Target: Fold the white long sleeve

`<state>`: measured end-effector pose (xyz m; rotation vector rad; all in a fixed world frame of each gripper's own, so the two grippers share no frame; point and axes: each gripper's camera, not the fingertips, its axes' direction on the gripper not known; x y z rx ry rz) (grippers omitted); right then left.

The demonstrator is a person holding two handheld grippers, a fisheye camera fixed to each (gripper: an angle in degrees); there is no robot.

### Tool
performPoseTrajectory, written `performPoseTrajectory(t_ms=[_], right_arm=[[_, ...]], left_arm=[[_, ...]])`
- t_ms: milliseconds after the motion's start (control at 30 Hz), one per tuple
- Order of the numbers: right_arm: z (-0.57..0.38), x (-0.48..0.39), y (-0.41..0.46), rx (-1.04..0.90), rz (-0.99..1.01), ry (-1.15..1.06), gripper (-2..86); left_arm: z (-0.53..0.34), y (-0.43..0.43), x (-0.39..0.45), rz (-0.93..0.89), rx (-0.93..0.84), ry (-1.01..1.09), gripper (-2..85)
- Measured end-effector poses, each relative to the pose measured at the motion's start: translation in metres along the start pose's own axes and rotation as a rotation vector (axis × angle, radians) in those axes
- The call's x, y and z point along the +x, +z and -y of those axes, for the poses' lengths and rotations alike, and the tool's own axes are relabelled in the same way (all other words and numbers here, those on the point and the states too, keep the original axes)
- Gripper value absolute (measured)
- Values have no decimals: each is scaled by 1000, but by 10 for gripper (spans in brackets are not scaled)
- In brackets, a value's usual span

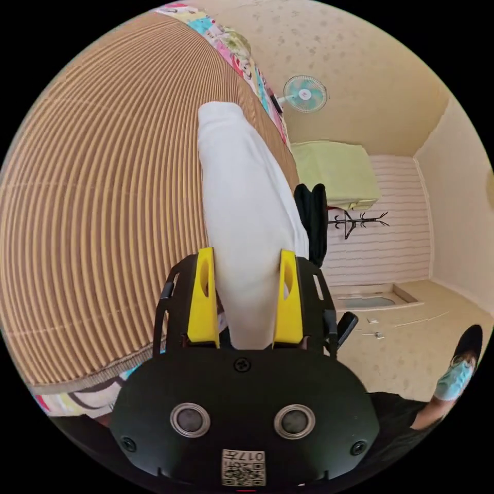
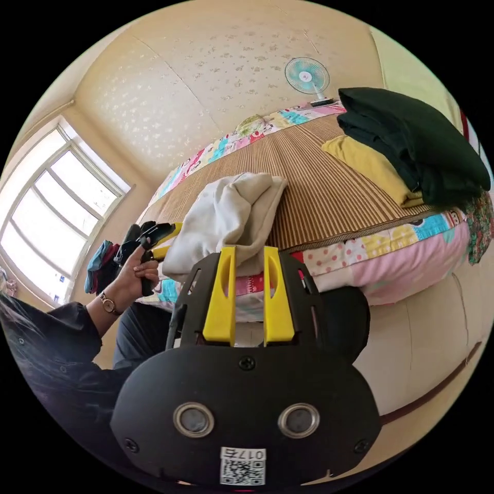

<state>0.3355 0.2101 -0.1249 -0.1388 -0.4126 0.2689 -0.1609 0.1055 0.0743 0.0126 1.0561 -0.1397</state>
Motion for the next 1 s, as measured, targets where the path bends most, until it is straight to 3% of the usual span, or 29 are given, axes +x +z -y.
performPoseTrajectory(t_ms=[100,333,433,600,700,833,1000], right_arm=[[-12,16,-22,73,57,75,84],[-51,67,-69,76,-3,207,93],[-64,73,-83,95,-30,222,93],[-65,76,-61,53,-15,210,89],[-46,67,-25,-11,51,169,88],[-10,22,21,-73,88,39,87],[13,-33,69,-173,147,-70,84]], left_arm=[[32,44,10,-66,-18,-53,168],[109,210,99,-153,-258,69,165],[113,211,106,-202,-209,113,154],[66,134,61,-78,-134,226,101],[14,43,10,59,-57,203,101],[-72,-117,-33,339,169,127,102],[-147,-305,17,819,541,152,101]])
